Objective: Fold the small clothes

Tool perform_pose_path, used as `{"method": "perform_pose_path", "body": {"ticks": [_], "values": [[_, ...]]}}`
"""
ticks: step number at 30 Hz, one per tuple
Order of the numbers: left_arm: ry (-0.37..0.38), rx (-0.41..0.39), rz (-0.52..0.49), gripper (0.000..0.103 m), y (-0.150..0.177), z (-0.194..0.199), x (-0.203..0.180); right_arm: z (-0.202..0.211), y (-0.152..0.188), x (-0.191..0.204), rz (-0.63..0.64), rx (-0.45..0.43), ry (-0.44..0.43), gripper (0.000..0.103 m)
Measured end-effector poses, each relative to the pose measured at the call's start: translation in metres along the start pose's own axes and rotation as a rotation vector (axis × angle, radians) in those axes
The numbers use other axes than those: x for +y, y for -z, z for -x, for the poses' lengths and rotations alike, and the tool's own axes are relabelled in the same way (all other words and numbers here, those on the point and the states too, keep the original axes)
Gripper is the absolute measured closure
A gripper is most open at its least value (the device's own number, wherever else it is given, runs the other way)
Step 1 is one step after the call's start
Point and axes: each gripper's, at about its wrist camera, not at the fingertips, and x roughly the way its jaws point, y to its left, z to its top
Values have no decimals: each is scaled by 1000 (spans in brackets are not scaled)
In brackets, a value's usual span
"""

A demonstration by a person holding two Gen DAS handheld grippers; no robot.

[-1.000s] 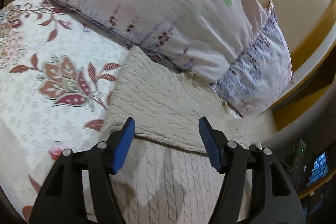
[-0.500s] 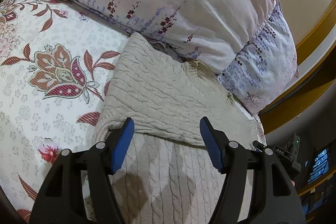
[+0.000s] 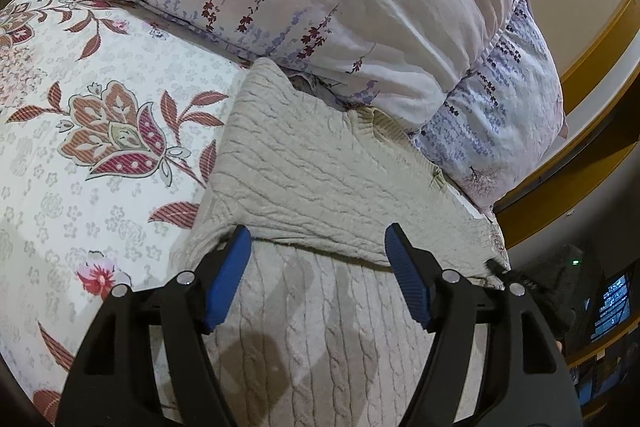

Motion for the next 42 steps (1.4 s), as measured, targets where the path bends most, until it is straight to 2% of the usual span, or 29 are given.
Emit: {"method": "perform_pose_path", "body": {"ticks": [4,6,8,10,14,19,22,24,28,31,33,37,39,42], "values": [[4,2,-7,34,2,7,1,1,-1,0,5,33,-3,92],[21,3,-22,34,6,17,1,14,-1,-4,-12,32,-44,78],[37,5,-38,34,12,30,3,32,2,-10,-18,16,-108,58],[41,9,-50,34,18,42,5,49,9,-18,-14,7,-138,55],[41,32,-66,34,33,65,12,75,27,-43,-35,45,-188,55],[62,83,-27,35,57,85,27,106,58,-87,-81,70,-158,55],[95,112,16,35,72,93,32,116,77,-109,-138,95,-209,55],[109,115,10,36,81,98,30,117,87,-114,-153,120,-225,55],[143,136,-5,41,99,105,21,120,108,-112,-120,197,-264,61],[173,164,-8,50,112,108,15,123,119,-105,-104,246,-351,70],[192,176,-3,56,119,110,14,126,125,-101,-81,264,-375,70],[246,234,33,62,133,113,14,134,132,-96,-52,289,-403,75],[264,267,56,68,142,114,17,137,136,-93,-28,308,-402,77],[245,286,47,73,147,121,15,140,142,-86,20,340,-383,77]]}}
